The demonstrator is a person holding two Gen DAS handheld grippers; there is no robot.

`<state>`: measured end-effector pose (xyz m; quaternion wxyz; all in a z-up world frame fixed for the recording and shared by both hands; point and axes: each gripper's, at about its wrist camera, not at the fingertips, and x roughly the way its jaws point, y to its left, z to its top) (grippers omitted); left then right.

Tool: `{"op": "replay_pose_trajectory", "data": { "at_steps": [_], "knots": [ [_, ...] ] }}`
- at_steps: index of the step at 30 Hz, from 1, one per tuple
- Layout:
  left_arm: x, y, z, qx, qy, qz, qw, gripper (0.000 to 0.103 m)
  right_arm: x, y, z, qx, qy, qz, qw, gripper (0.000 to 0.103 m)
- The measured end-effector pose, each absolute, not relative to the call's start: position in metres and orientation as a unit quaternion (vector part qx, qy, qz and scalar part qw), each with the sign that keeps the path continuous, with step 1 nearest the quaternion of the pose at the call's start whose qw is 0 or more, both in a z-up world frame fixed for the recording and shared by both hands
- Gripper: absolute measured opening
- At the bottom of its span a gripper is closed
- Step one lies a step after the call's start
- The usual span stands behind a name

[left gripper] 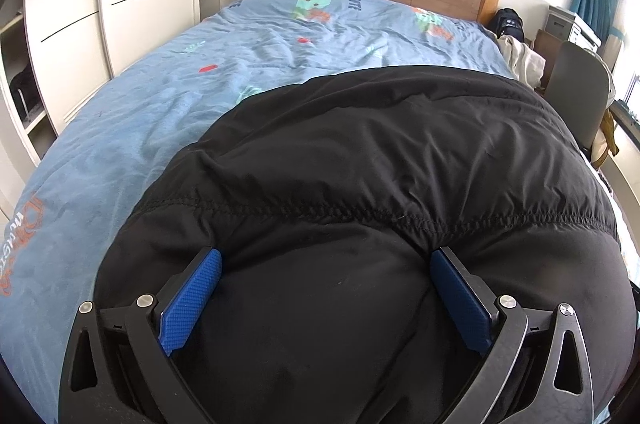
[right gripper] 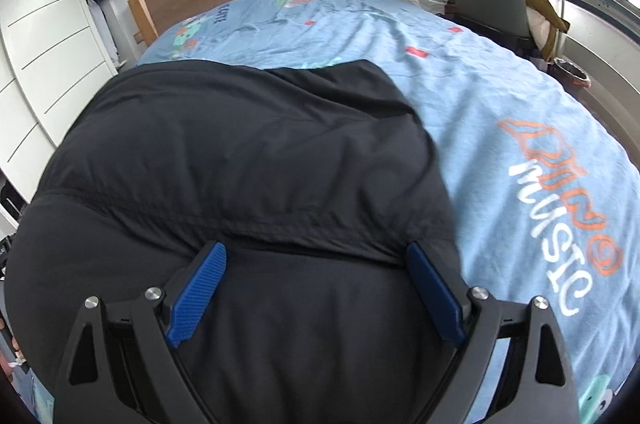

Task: Fold large clothes

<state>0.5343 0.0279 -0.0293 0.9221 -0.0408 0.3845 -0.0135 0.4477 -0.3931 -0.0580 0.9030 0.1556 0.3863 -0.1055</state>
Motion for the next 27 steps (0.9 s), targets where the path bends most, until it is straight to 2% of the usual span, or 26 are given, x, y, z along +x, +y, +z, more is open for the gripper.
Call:
{"op": "replay_pose_trajectory", "data": {
  "at_steps": [8,16,22,27],
  "knots": [
    [0.504,0.048,-0.019,-0.034,0.371,0.011,0.928,0.102,0.418,-0.408,-0.051,0.163,0.398,-0.147,0.891,0.092],
    [0.474,0.066,-0.015,-0.063,0.366,-0.002,0.928,0.102,0.389,-0.341,-0.007,0.134,0.345,-0.074,0.926,0.092],
    [0.465,0.058,-0.024,-0.039,0.374,0.011,0.927,0.102,0.397,-0.286,-0.018,0.099,0.365,-0.016,0.926,0.092],
    [0.46,0.053,-0.029,-0.022,0.368,0.02,0.929,0.102,0.395,-0.291,-0.029,0.106,0.368,-0.021,0.923,0.092]
  ]
}}
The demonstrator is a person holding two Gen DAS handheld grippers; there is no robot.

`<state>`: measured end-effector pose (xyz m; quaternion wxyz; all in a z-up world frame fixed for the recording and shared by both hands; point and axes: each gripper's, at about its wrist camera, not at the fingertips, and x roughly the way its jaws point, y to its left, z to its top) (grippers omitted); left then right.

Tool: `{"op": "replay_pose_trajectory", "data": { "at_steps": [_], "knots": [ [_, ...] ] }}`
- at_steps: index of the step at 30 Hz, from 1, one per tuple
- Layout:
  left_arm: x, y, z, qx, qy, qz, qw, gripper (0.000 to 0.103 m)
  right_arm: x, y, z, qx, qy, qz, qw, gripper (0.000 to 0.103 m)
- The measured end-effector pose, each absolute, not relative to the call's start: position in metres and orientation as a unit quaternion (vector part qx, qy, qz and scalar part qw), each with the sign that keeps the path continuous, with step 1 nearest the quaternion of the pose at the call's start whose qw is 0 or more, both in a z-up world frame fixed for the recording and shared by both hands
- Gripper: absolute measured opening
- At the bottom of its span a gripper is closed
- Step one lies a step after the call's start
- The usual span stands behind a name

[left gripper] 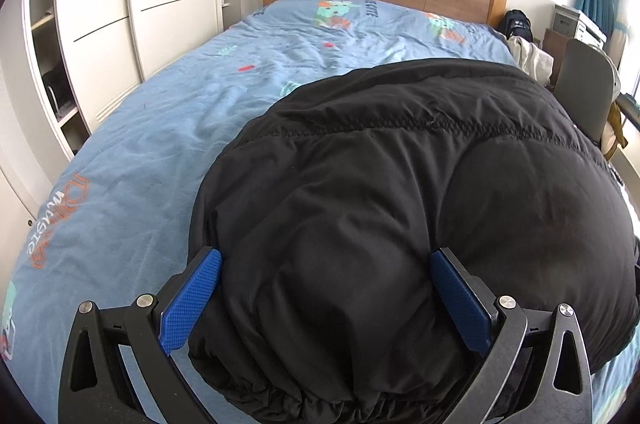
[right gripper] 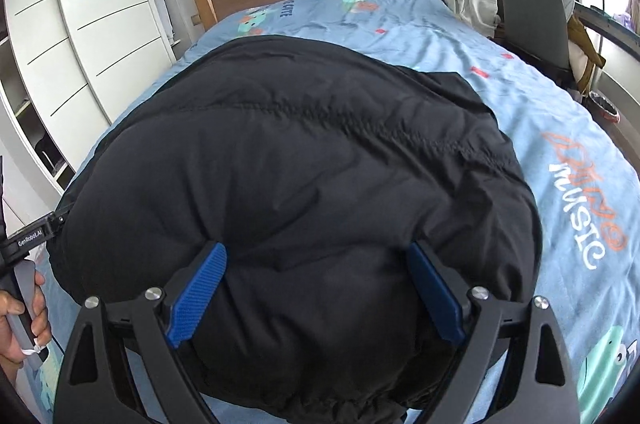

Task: Fold large clothes

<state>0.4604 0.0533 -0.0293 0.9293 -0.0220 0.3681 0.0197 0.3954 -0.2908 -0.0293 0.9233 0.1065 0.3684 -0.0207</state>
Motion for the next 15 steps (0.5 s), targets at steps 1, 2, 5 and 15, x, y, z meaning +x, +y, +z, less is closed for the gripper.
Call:
{"op": "replay_pose_trajectory", "data": {
  "at_steps": [1,2,5,15],
  "knots": [
    [0.46,0.052,-0.031,-0.022,0.368,0.02,0.93,0.102,0.394,-0.293,-0.031,0.104,0.369,-0.023,0.923,0.092],
    [0.46,0.052,-0.033,-0.022,0.367,0.02,0.93,0.102,0.393,-0.297,-0.032,0.103,0.371,-0.026,0.923,0.092],
    [0.459,0.052,-0.037,-0.023,0.364,0.022,0.931,0.102,0.389,-0.311,-0.036,0.104,0.375,-0.037,0.92,0.092],
    [0.456,0.048,-0.043,-0.014,0.354,0.029,0.935,0.102,0.38,-0.327,-0.043,0.107,0.374,-0.033,0.921,0.092]
  ]
}}
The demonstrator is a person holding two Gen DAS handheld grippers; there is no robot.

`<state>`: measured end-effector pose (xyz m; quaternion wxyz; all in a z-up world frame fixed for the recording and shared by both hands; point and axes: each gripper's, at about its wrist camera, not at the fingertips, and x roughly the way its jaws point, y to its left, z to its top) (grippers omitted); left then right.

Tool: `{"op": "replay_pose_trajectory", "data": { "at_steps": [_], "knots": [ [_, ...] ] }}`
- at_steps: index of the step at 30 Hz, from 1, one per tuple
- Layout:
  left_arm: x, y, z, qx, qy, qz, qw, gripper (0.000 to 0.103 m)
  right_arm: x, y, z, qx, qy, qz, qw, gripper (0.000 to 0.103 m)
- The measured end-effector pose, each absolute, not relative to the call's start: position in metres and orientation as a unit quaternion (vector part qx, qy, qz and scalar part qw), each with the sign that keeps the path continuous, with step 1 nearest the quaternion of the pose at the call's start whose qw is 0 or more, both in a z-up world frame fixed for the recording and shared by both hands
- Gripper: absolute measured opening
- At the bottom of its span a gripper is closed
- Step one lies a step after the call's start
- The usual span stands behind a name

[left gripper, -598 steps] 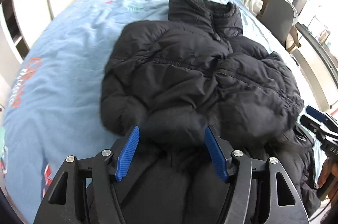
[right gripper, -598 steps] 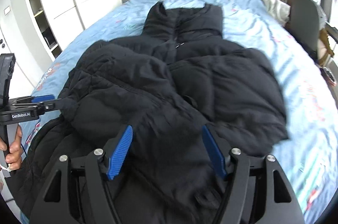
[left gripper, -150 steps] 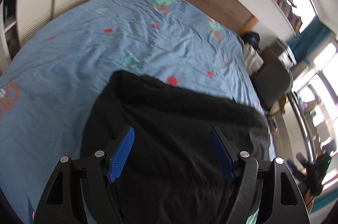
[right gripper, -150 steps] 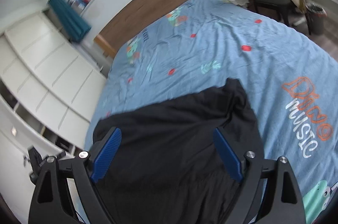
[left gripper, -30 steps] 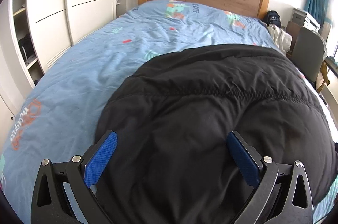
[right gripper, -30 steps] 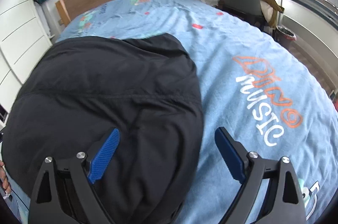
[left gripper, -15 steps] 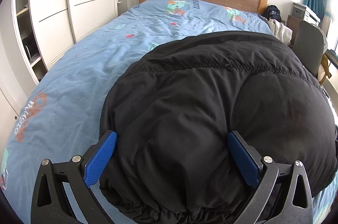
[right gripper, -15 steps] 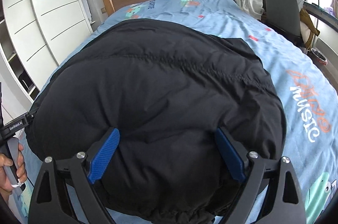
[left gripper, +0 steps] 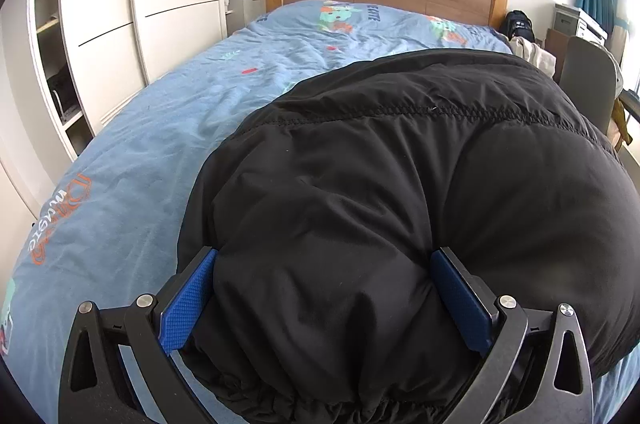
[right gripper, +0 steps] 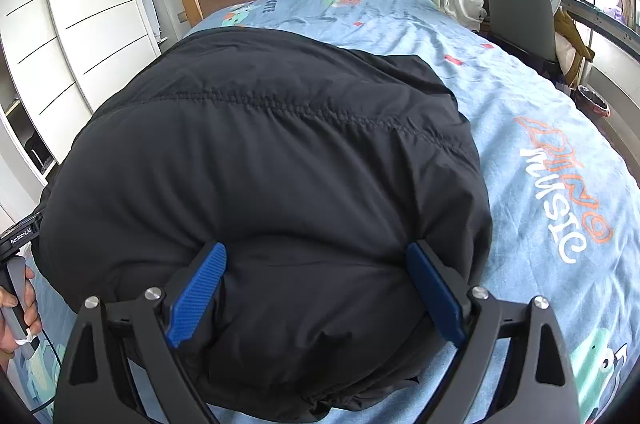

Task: Fold large clothes

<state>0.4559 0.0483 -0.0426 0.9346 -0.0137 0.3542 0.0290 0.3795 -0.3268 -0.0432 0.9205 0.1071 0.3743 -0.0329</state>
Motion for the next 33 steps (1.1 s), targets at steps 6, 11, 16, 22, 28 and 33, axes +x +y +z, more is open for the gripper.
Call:
{"op": "replay_pose_trajectory", "data": {
  "at_steps": [6,11,16,22,28,33],
  "knots": [
    [0.454,0.047,-0.045,-0.011,0.354,0.029,0.935,0.103,0.376,-0.332,-0.045,0.112,0.373,-0.028,0.921,0.092],
    [0.456,0.047,-0.046,-0.011,0.36,0.029,0.933,0.103,0.374,-0.332,-0.045,0.111,0.374,-0.025,0.92,0.092],
    [0.457,0.048,-0.047,-0.01,0.364,0.027,0.931,0.103,0.37,-0.336,-0.046,0.112,0.375,-0.019,0.92,0.092],
    [0.458,0.046,-0.047,-0.008,0.369,0.029,0.929,0.103,0.364,-0.338,-0.048,0.107,0.385,-0.013,0.917,0.095],
    [0.456,0.053,-0.041,-0.015,0.376,0.026,0.926,0.103,0.352,-0.343,-0.049,0.104,0.402,-0.01,0.91,0.098],
    [0.444,0.083,-0.025,-0.04,0.363,0.038,0.93,0.103,0.332,-0.367,-0.046,0.128,0.414,-0.032,0.901,0.103]
  ]
}}
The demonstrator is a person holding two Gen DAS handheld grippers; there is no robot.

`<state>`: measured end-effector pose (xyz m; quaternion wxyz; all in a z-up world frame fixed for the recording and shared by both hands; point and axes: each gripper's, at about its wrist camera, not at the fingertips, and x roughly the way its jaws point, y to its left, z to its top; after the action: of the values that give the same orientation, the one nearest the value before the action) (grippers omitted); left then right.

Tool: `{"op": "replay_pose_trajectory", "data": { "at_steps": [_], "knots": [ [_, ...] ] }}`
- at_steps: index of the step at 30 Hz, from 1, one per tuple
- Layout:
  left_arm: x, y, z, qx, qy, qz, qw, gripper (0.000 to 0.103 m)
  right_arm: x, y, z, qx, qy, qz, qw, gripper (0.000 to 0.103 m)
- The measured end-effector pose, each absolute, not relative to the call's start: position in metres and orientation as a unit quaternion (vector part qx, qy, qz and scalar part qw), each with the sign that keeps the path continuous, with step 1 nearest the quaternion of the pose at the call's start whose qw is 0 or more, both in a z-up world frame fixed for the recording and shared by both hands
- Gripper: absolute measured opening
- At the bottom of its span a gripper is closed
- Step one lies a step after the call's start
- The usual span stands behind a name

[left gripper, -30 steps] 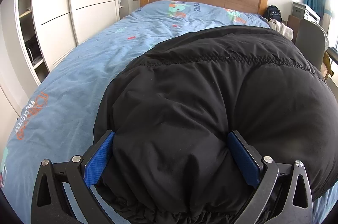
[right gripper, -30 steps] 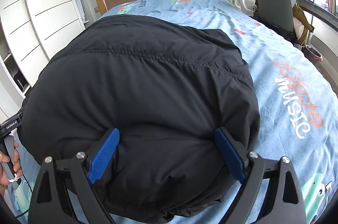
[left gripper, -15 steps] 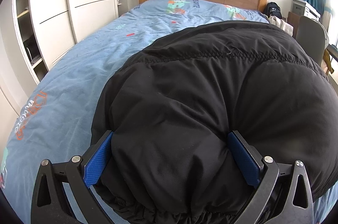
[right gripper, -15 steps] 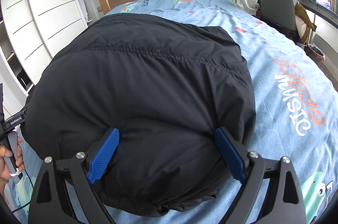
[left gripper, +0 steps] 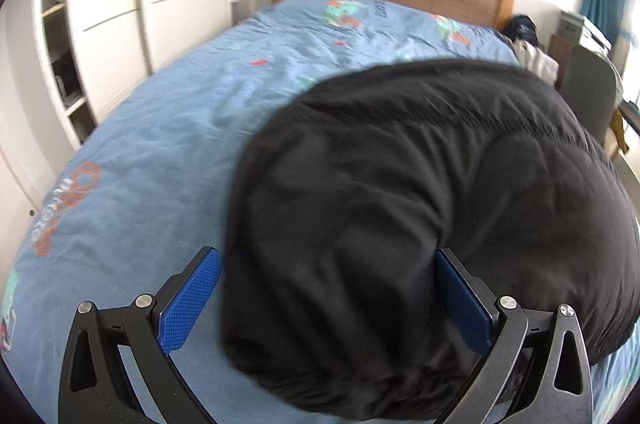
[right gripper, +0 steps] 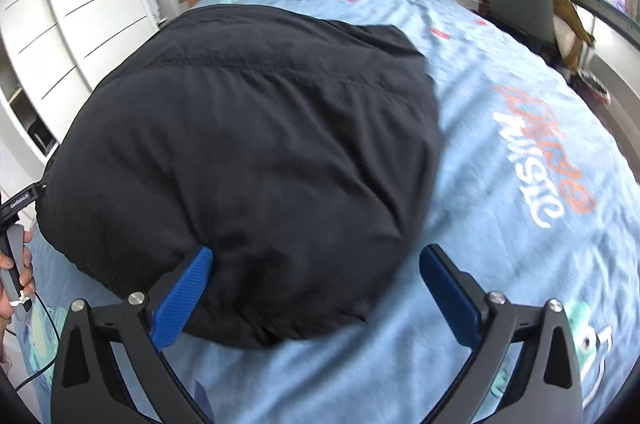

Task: Fold large clothes
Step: 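Withdraw both grippers from the folded coat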

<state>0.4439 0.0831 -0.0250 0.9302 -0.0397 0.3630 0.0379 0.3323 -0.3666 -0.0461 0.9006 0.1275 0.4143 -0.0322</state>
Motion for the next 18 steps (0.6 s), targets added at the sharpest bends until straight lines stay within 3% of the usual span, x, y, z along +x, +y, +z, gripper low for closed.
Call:
{"op": "replay_pose_trajectory", "data": {
  "at_steps": [10,18],
  "knots": [
    [0.45,0.184,-0.012,-0.131,0.365,0.111,0.915,0.103,0.299,-0.443,-0.029,0.257,0.368,-0.063,0.891,0.103],
    [0.484,0.204,-0.043,-0.255,0.425,0.012,0.868,0.103,0.333,-0.461,-0.06,0.38,0.378,-0.002,0.845,0.103]
  ]
}}
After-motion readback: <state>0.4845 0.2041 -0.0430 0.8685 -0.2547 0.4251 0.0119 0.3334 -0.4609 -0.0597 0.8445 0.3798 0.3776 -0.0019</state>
